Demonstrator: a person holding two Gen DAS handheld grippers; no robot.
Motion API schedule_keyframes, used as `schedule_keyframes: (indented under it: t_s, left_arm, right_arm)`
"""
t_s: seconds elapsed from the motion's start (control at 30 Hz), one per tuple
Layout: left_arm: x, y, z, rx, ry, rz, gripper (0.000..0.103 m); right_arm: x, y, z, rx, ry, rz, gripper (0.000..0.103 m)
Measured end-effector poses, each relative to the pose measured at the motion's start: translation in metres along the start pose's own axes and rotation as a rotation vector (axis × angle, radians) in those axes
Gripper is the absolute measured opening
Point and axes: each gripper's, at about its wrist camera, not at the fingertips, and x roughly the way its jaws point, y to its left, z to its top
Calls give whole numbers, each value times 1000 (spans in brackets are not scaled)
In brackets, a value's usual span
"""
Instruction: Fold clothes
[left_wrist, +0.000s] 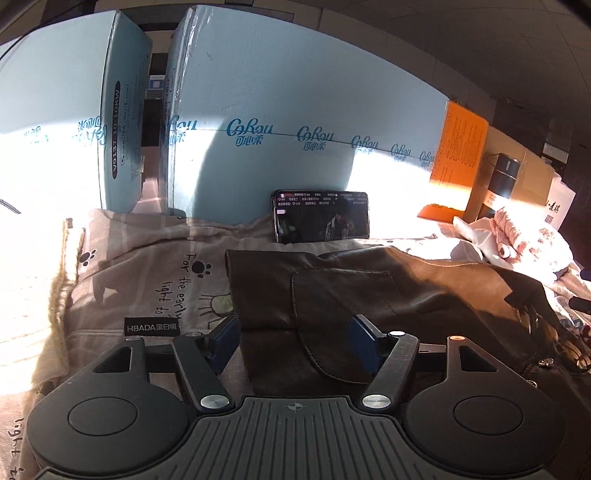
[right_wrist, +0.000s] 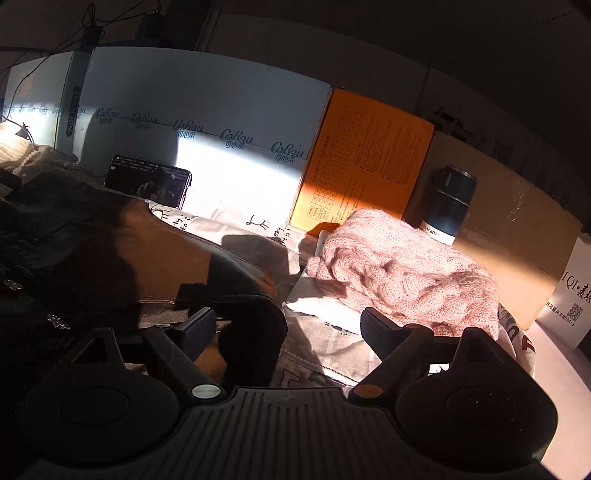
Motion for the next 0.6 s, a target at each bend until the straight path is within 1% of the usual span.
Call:
schedule_keyframes:
  t_s: [0.07, 0.17, 0.27, 0.33, 0.4, 0.57, 0.6]
  left_arm:
    - [-19, -6, -3, 29, -41, -2, 79]
    - [-42, -10, -11, 29, -76, -34, 81]
    - [-60, -14, -25, 24, -89, -45, 84]
    - [-67, -14, -33, 14, -87, -56, 85]
    - [-74, -14, -40, 2, -84, -68, 86]
    - [-77, -8, -60, -58, -49, -93, 88]
    - [-79, -7, -62, -65, -46, -94, 88]
  right_arm:
    - [-15, 9, -2, -16, -24, 3, 88]
    - [-36, 21, -7, -2, -53, 11, 89]
    - [-52, 37, -14, 6, -68, -2, 90]
    - [-62, 47, -20, 31, -80, -18, 90]
    - [-70, 53, -27, 92, -97, -41, 92]
    - [-79, 66, -36, 203, -105, -19, 93]
    - [-80, 70, -35, 191, -95, -11, 93]
